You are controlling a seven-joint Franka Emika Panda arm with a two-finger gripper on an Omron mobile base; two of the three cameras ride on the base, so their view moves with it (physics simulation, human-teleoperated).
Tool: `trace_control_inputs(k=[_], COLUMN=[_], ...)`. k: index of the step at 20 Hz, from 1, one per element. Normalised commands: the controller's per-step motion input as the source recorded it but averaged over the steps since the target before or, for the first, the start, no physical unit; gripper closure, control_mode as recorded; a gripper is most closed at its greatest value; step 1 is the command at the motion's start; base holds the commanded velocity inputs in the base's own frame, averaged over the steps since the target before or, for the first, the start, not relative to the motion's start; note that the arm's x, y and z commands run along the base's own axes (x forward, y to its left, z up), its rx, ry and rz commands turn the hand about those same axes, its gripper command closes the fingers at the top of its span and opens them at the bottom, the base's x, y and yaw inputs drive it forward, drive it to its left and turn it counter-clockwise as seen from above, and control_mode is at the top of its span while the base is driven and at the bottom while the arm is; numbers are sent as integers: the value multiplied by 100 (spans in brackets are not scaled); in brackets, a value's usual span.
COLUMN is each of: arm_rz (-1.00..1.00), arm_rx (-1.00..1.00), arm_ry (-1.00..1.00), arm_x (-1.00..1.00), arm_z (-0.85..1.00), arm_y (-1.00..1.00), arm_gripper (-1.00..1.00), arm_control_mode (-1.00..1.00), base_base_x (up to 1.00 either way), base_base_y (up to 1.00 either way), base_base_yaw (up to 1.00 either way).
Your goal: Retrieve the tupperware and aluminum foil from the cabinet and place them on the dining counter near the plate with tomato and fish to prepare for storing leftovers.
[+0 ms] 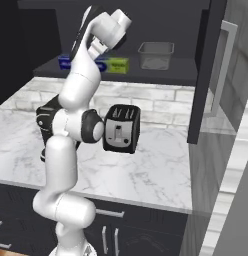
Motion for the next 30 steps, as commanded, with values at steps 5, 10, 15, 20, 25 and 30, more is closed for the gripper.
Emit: trace_control_inputs(k=[5, 10, 15, 20, 25, 30], arm_rz=[-8, -4, -3, 0, 0, -2], arm_rx=[0, 0, 0, 0, 0, 0], arm_ry=[-11, -9, -54, -57, -32, -10], arm_x=[-100, -100, -100, -100, -100, -100], arm_z=[0, 28, -27, -68, -29, 25], arm_y=[0, 0, 0, 1, 2, -21], arm_gripper=[100, 100, 100, 100, 100, 100], arm_control_mode=[-100, -100, -100, -100, -100, -100], base_base_x=[0, 0, 0, 0, 0, 0], base_base_y=[0, 0, 0, 0, 0, 0], base_base_yaw=[0, 0, 0, 0, 0, 0])
